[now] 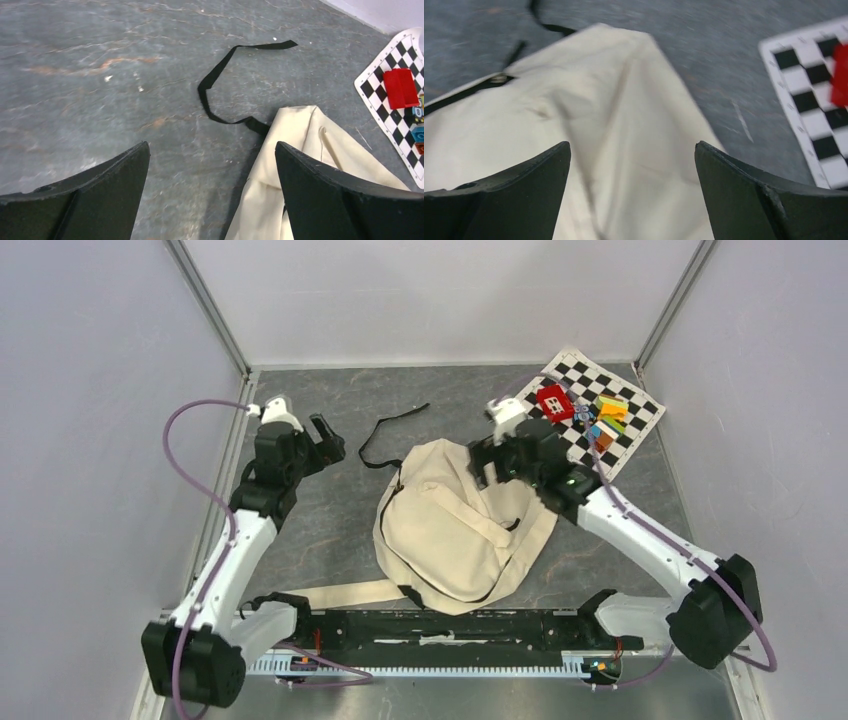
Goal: Pack the student bag
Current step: Reset both arms
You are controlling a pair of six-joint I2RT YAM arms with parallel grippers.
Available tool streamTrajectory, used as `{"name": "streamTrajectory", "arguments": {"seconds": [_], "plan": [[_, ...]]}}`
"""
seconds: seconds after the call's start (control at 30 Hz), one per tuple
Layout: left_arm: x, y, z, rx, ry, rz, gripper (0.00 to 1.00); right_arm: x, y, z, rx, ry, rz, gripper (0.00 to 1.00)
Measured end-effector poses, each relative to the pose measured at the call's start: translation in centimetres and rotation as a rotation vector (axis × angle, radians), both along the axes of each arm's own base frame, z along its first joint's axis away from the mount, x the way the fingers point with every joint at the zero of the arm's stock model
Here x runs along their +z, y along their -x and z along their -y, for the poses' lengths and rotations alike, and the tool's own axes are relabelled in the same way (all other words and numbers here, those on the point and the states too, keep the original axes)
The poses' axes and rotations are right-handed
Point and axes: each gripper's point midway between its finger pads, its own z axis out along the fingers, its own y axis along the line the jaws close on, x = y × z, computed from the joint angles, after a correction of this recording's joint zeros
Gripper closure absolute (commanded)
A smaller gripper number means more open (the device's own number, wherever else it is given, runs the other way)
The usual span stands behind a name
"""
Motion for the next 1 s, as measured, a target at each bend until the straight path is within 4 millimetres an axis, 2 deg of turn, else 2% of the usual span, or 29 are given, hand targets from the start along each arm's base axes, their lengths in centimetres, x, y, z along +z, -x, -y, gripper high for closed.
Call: {"name": "streamTrajectory", "arguments": {"seconds": [0.1, 0.13, 0.17, 0.2, 0.3, 0.4, 0.47, 0.6, 0.77, 1.0], "plan": [[1.2, 2.5, -1.6, 0.057, -0.029, 0.030, 0.00, -1.2, -2.4, 6.6, -0.175, -0.002, -0.045, 0.02], [2.0, 3.3, -2.2, 0.078, -0.045, 0.052, 0.00, -1.7, -2.8, 9.6, -0.250, -0.005, -0.062, 0.02], [2.8, 3.9, -2.7, 0.092, -0.057, 0.073, 0.00, -1.7, -2.9, 11.4, -0.297, -0.007, -0.064, 0.02], [3.8, 4.6, -3.3, 0.110, -0.077, 0.105, 0.00, -1.7, -3.0, 14.1, -0.368, -0.015, -0.065, 0.02], [6.0, 6.1, -4.7, 0.145, -0.131, 0.159, 0.00, -0.1, -2.5, 18.9, -0.510, -0.027, 0.000, 0.02], [7.5, 7.0, -5.5, 0.160, -0.169, 0.187, 0.00, 2.5, -1.7, 20.5, -0.565, -0.046, 0.126, 0.02], [7.7, 7.5, -5.7, 0.161, -0.182, 0.194, 0.00, 3.9, -0.8, 21.3, -0.589, -0.067, 0.234, 0.02], [7.0, 8.4, -6.0, 0.166, -0.190, 0.200, 0.00, 4.1, 0.7, 22.6, -0.633, -0.084, 0.363, 0.02], [5.1, 9.3, -6.2, 0.165, -0.194, 0.183, 0.00, 4.5, 0.8, 23.6, -0.669, -0.069, 0.422, 0.02], [5.3, 9.8, -6.4, 0.173, -0.193, 0.201, 0.00, 5.4, 0.7, 23.9, -0.682, -0.067, 0.458, 0.02]]}}
